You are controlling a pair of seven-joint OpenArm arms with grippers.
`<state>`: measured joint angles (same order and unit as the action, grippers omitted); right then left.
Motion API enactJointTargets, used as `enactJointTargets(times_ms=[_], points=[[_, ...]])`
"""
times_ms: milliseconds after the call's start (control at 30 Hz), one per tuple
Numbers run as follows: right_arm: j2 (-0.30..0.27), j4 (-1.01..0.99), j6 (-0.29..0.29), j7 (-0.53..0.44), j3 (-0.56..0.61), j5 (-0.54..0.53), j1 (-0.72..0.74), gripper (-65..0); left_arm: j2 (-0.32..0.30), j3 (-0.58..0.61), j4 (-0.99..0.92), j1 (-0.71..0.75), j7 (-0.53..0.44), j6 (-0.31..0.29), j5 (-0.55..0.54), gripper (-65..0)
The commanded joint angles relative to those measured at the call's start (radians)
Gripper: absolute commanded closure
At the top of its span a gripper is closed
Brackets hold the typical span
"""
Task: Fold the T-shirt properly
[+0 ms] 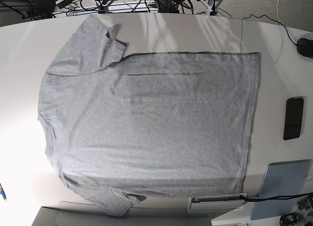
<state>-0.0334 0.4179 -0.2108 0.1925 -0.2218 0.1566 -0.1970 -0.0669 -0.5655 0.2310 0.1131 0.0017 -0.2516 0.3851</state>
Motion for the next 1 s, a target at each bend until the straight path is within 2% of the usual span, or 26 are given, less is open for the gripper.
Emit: enactJointTargets(times_ms=[0, 167, 667, 967], points=[[-0.006, 0.005, -0.007, -0.010, 0.000, 0.001, -0.006, -16.1, -0.003, 0.000, 0.003, 0.003, -0.003, -0.011, 0.004, -17.3], [-0.006, 0.005, -0.007, -0.010, 0.000, 0.001, -0.006, -16.1, -0.003, 0.000, 0.003, 0.003, -0.003, -0.031, 0.004, -17.3], [-0.006, 0.005, -0.007, -0.014, -0.001, 0.001, -0.006, -16.1, -0.003, 0.000, 0.003, 0.009, -0.029, -0.031, -0.020, -17.3], [-0.037, 0.008, -0.005, -0.056, 0.000, -0.022, -0.060, -16.1, -0.003, 0.000, 0.074, 0.075, -0.029, -0.042, -0.056, -17.3]])
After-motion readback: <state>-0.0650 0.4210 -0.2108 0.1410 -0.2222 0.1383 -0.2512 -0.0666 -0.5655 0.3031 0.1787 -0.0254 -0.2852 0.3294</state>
